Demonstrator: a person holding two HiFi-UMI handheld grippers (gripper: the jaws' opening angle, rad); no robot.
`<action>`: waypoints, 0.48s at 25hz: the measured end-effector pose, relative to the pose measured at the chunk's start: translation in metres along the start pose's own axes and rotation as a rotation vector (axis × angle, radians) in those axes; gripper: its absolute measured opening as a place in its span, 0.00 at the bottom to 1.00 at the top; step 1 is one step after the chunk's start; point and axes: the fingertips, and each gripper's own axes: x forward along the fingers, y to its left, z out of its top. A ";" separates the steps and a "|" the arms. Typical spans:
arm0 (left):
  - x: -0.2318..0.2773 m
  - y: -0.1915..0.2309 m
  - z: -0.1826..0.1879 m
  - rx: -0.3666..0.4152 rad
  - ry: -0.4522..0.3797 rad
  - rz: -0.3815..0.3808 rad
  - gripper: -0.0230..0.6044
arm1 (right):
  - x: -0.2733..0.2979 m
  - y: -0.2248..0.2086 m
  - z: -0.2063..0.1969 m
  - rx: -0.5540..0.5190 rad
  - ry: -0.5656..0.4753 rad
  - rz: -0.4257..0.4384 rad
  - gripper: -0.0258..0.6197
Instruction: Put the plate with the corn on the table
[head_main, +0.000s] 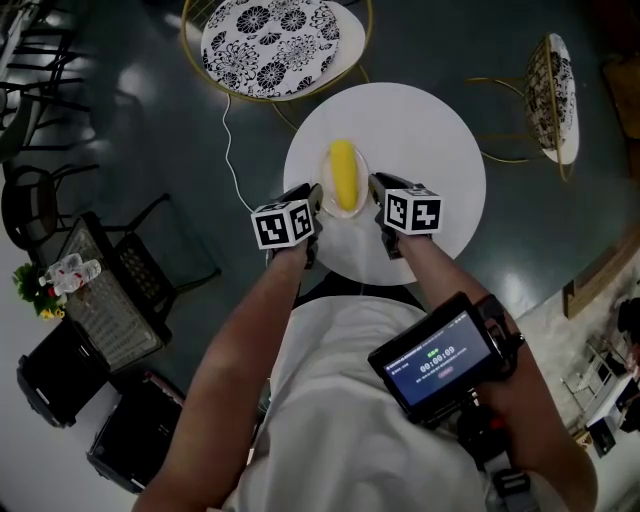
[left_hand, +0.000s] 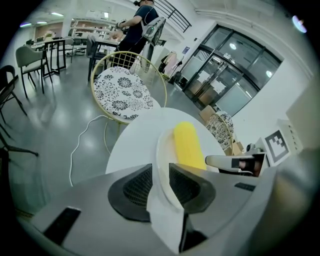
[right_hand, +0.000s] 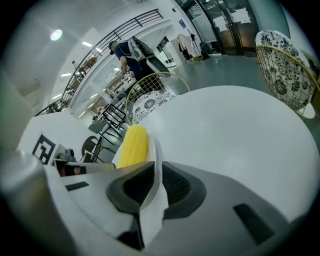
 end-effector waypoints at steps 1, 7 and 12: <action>-0.001 -0.001 0.001 0.005 -0.006 0.002 0.17 | -0.002 0.000 0.000 -0.009 -0.004 0.001 0.11; -0.015 -0.003 -0.005 0.027 -0.024 0.021 0.17 | -0.015 0.005 -0.002 -0.027 -0.016 0.011 0.11; -0.023 -0.010 -0.016 0.066 -0.011 0.032 0.17 | -0.027 0.004 -0.004 -0.043 -0.027 0.022 0.11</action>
